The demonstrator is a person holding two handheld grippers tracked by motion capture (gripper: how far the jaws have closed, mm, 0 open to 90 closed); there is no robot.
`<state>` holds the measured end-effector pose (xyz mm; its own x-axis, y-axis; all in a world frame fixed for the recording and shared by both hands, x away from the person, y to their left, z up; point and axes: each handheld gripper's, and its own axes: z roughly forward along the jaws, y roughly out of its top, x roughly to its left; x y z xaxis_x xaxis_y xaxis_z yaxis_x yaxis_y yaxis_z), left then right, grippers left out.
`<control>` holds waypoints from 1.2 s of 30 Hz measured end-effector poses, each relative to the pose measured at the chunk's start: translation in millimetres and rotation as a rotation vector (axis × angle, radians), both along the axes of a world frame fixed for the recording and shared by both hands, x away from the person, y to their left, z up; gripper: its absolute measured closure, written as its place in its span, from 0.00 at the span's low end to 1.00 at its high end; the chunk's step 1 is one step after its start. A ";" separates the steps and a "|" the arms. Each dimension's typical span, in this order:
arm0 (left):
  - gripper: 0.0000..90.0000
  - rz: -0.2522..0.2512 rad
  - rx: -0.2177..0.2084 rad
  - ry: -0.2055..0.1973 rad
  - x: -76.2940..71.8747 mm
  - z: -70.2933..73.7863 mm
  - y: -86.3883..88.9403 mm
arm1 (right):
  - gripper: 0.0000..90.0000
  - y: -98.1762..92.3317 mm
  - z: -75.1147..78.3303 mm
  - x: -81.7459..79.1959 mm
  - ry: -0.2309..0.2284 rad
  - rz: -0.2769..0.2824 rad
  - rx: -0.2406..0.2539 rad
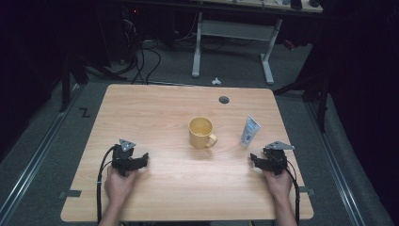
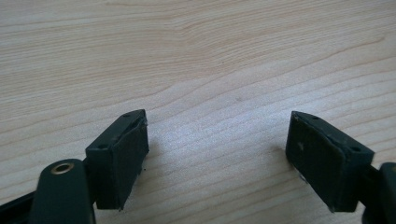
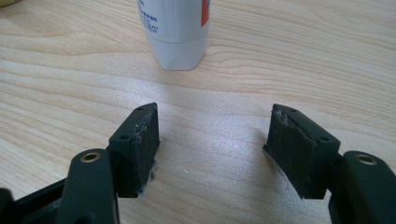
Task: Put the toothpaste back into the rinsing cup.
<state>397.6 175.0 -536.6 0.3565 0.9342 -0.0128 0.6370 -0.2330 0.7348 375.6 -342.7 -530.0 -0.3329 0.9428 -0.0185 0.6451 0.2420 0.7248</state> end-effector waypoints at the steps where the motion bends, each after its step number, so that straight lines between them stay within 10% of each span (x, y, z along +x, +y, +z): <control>1: 0.24 0.000 0.000 0.000 0.0 0.0 0.0 | 0.38 0.0 0.0 0.0 0.000 0.000 0.000; 36: 0.23 0.011 0.001 0.000 -0.8 0.0 -1.5 | 0.39 -3.4 2.1 -1.6 0.018 -0.040 0.008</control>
<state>396.9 173.5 -536.6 0.3464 0.9380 -0.0121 0.6398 -0.2267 0.7344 374.0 -346.2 -527.9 -0.2955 0.9553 -0.0049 0.6673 0.2101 0.7145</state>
